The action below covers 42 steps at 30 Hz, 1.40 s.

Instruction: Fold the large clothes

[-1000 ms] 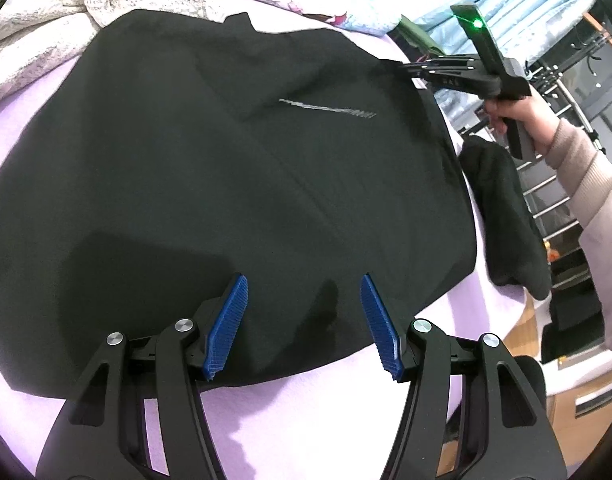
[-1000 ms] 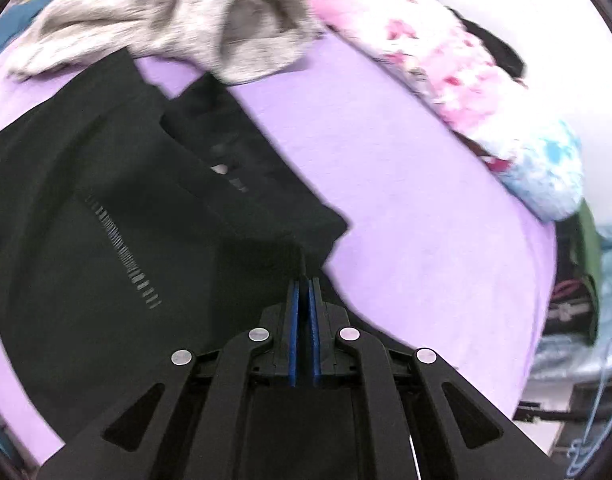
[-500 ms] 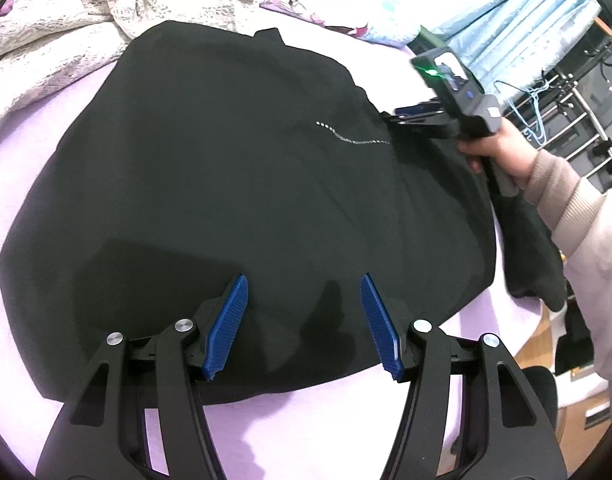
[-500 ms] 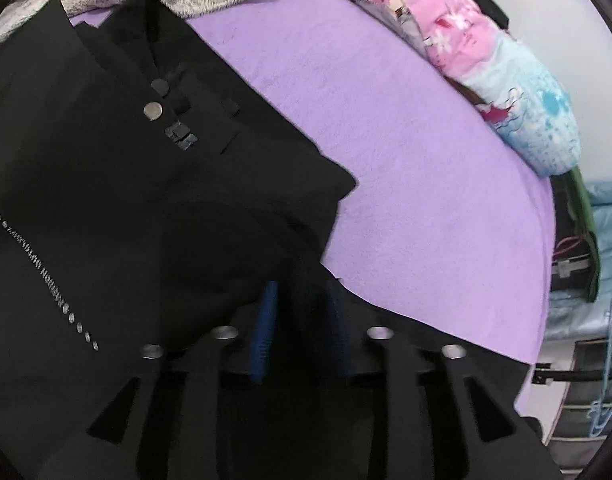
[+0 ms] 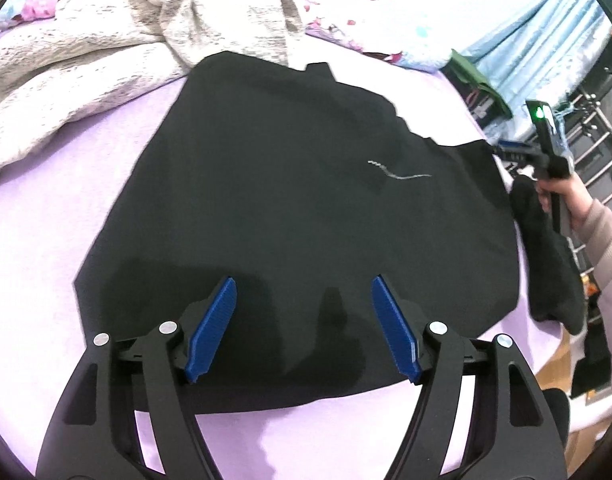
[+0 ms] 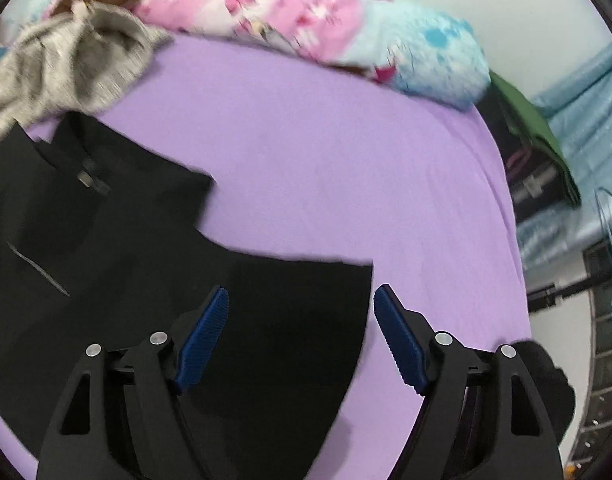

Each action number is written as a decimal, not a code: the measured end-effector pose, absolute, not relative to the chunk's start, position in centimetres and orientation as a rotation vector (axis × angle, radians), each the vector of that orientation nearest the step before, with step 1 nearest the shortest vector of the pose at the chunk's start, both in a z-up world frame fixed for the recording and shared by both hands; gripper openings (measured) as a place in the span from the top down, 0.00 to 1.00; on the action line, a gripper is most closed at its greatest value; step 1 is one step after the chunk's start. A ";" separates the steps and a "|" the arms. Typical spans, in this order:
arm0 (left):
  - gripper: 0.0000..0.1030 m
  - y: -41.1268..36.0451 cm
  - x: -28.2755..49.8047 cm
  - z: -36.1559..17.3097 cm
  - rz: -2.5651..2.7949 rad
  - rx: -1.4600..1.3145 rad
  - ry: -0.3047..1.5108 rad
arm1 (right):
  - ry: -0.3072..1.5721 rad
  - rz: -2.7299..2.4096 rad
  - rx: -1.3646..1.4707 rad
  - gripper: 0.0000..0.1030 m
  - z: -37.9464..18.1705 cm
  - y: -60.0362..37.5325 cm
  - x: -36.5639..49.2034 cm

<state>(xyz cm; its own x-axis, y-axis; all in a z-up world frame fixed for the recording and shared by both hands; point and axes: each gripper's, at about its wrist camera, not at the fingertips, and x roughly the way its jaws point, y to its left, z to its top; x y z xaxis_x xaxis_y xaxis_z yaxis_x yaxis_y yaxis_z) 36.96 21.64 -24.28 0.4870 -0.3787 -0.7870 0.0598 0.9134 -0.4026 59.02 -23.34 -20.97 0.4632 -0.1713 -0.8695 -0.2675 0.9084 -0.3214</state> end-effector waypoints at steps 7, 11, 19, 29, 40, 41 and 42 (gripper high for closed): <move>0.34 22.0 37.5 -25.5 -0.244 -0.337 1.059 | 1.166 -0.033 -0.396 0.30 -25.5 -26.1 60.0; 0.34 21.9 37.8 -26.4 -0.241 -0.324 1.082 | 1.178 -0.038 -0.382 0.29 -27.4 -26.5 60.2; 0.34 22.4 38.2 -27.4 -0.234 -0.375 1.101 | 1.179 -0.077 -0.322 0.20 -28.5 -27.6 59.7; 0.31 28.2 35.8 -23.9 -0.207 -0.583 1.001 | 0.940 0.022 -0.340 0.17 -20.3 -22.9 48.2; 0.30 30.8 32.0 -25.4 -0.179 -0.701 1.018 | 0.919 0.257 -0.214 0.15 -22.0 -14.9 37.3; 0.30 30.9 31.8 -25.7 -0.187 -0.715 1.022 | 0.912 0.270 -0.189 0.15 -22.2 -14.2 36.7; 0.30 30.9 31.7 -26.2 -0.194 -0.729 1.034 | 0.907 0.279 -0.171 0.15 -22.3 -13.6 36.2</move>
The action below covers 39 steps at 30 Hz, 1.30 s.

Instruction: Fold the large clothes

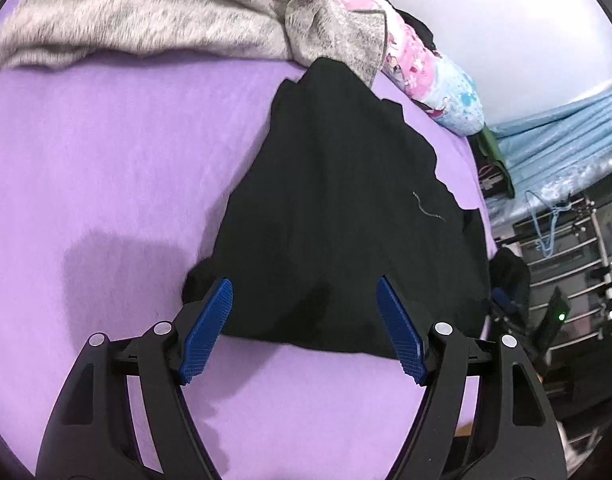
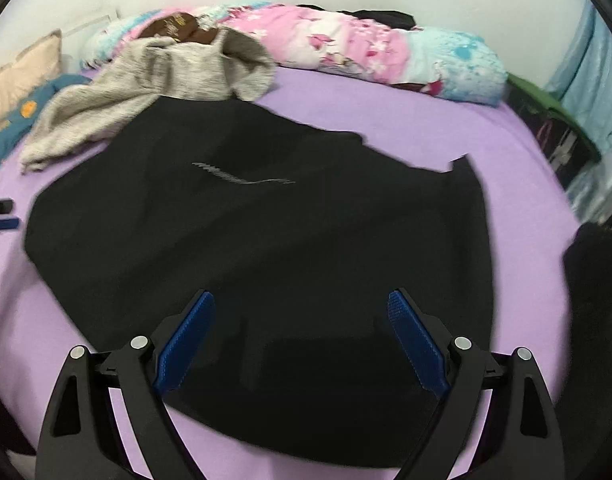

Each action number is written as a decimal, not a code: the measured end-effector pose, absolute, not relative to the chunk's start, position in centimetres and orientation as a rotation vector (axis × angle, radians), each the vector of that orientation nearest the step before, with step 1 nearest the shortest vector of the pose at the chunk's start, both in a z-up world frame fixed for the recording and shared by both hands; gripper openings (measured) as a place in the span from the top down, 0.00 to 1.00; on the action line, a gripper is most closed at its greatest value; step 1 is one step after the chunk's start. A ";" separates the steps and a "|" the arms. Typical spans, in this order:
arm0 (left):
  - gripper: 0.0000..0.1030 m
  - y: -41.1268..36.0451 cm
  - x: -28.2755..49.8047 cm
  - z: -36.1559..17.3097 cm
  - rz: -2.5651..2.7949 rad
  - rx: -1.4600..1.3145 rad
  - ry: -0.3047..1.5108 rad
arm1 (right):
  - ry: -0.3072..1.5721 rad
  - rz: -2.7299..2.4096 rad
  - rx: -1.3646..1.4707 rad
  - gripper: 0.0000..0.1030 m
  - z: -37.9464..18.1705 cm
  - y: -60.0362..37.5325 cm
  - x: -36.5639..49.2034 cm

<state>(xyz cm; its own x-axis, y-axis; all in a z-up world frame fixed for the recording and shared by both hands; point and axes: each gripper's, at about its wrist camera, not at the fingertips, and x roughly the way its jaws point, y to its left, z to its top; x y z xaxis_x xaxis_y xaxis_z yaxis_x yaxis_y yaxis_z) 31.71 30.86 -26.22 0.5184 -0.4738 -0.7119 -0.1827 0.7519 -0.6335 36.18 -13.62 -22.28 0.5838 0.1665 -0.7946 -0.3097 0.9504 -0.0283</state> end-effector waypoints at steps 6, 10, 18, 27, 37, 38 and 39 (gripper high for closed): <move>0.30 30.8 31.7 -27.7 -0.202 -0.735 1.073 | 0.907 0.332 -0.107 0.15 -24.0 -9.4 35.0; 0.29 31.2 31.7 -28.0 -0.218 -0.754 1.076 | 0.913 0.336 -0.075 0.15 -24.5 -8.5 35.5; 0.29 32.3 30.8 -27.6 -0.194 -0.774 1.069 | 0.929 0.334 -0.048 0.15 -25.6 -7.5 36.0; 0.27 32.6 31.2 -29.4 -0.172 -0.800 1.094 | 0.942 0.326 -0.009 0.14 -27.2 -7.4 35.9; 0.21 33.5 32.3 -32.1 -0.173 -0.949 1.076 | 0.946 0.341 -0.007 0.13 -27.7 -7.7 36.1; 0.21 33.5 32.4 -32.1 -0.172 -0.957 1.073 | 0.946 0.343 -0.004 0.13 -27.8 -7.8 36.1; 0.21 33.4 32.4 -32.1 -0.173 -0.959 1.071 | 0.946 0.344 -0.003 0.13 -27.8 -7.8 36.1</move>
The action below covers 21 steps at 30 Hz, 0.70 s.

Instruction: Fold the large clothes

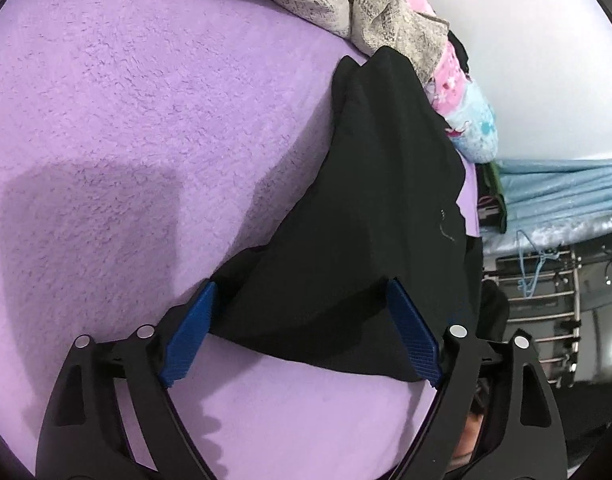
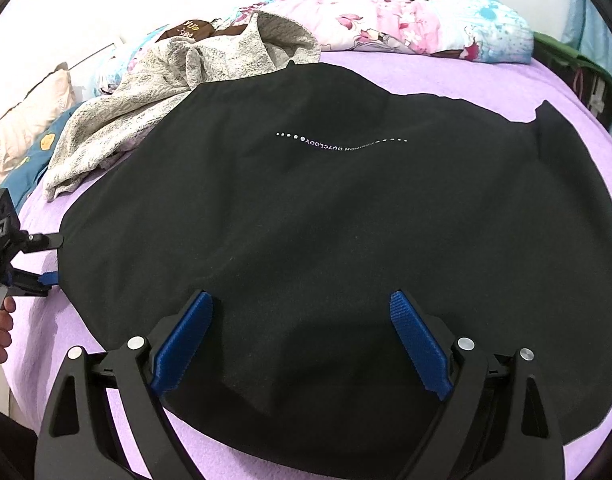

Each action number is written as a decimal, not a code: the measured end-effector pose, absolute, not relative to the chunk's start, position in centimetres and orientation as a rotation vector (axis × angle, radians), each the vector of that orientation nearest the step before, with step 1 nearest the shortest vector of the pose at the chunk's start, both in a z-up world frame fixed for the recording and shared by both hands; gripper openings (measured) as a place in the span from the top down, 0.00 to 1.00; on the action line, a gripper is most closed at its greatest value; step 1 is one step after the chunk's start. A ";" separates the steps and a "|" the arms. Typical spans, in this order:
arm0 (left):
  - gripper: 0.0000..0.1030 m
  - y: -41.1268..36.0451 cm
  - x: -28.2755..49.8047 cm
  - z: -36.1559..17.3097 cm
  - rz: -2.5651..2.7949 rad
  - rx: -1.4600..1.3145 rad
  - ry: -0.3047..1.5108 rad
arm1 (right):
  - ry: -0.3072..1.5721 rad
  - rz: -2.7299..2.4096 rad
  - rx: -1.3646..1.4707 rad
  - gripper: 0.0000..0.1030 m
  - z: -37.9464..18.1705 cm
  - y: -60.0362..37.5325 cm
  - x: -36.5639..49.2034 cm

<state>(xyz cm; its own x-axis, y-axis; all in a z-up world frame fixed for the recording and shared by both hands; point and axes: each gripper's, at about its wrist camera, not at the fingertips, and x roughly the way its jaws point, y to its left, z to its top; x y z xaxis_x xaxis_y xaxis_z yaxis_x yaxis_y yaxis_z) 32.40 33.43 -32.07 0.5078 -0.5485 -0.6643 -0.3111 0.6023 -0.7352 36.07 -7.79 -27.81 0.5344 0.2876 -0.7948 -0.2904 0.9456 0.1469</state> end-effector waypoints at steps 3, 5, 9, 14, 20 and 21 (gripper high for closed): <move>0.21 32.9 32.6 -31.9 -0.182 -0.953 1.071 | 0.948 0.346 0.001 0.13 -28.1 -7.9 36.1; 0.21 32.9 32.6 -32.3 -0.232 -1.031 1.056 | 0.948 0.345 0.006 0.13 -28.3 -7.9 36.0; 0.21 33.0 32.7 -33.1 -0.269 -1.143 1.028 | 0.944 0.344 0.015 0.12 -28.5 -8.0 36.1; 0.16 33.2 32.9 -33.6 -0.289 -1.245 0.987 | 0.940 0.353 0.029 0.12 -28.6 -8.1 36.1; 0.11 34.0 32.5 -34.0 -0.284 -1.369 0.970 | 0.936 0.359 0.027 0.11 -28.9 -8.1 36.0; 0.11 33.9 32.6 -33.9 -0.280 -1.352 0.980 | 0.934 0.359 0.027 0.11 -28.9 -8.1 36.0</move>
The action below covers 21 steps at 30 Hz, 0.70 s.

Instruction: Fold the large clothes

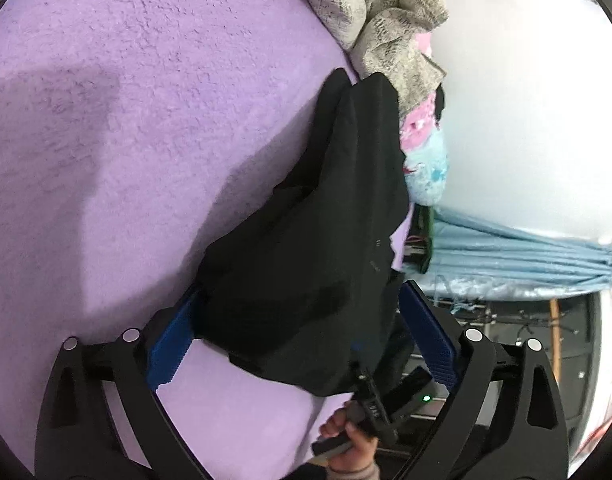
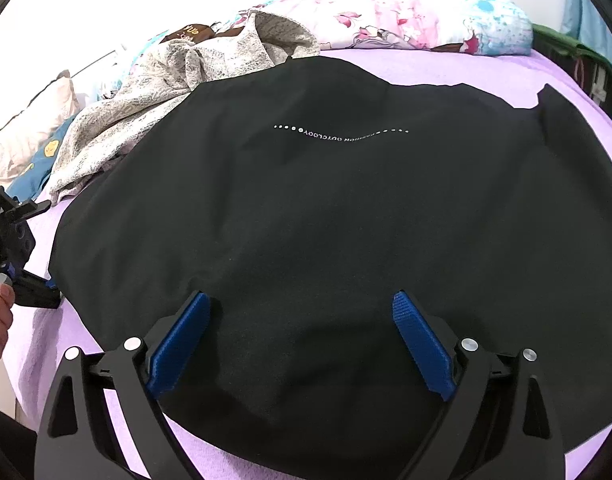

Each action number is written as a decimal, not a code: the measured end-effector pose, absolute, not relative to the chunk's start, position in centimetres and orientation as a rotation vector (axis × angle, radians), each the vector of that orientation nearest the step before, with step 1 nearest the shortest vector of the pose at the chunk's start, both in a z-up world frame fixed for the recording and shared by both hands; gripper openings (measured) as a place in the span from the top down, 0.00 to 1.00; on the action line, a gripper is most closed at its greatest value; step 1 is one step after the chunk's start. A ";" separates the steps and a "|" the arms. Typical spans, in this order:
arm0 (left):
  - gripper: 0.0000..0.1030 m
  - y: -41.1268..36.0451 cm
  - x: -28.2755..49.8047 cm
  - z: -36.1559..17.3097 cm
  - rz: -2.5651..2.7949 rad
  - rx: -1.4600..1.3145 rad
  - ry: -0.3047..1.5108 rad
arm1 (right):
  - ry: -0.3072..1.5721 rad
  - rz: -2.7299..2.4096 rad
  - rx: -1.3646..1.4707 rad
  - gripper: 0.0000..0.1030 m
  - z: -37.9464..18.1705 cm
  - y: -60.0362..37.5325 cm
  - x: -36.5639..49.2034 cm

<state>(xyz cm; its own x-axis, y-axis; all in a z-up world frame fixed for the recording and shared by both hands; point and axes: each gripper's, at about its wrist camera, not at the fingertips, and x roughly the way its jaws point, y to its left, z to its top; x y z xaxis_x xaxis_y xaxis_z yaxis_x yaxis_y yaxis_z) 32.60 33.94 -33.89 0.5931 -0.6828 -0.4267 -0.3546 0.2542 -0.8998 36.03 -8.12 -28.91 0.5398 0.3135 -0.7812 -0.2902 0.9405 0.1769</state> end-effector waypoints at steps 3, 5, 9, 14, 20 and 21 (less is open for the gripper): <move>0.15 33.4 32.7 -33.5 -0.236 -1.263 1.048 | 0.931 0.359 0.028 0.11 -29.0 -8.1 36.0; 0.14 33.4 31.8 -32.5 -0.173 -1.224 1.094 | 0.928 0.356 0.031 0.11 -29.0 -8.0 35.9; 0.15 34.7 29.1 -32.1 -0.086 -1.214 1.124 | 0.924 0.363 0.032 0.10 -29.2 -8.1 36.0; 0.14 34.9 29.5 -33.2 -0.109 -1.234 1.113 | 0.911 0.356 0.036 0.08 -29.4 -8.0 35.7; 0.13 34.6 31.4 -34.0 -0.145 -1.303 1.082 | 0.922 0.362 0.040 0.08 -29.3 -8.1 35.8; 0.13 34.5 31.8 -34.1 -0.155 -1.312 1.084 | 0.923 0.363 0.039 0.08 -29.3 -8.1 35.8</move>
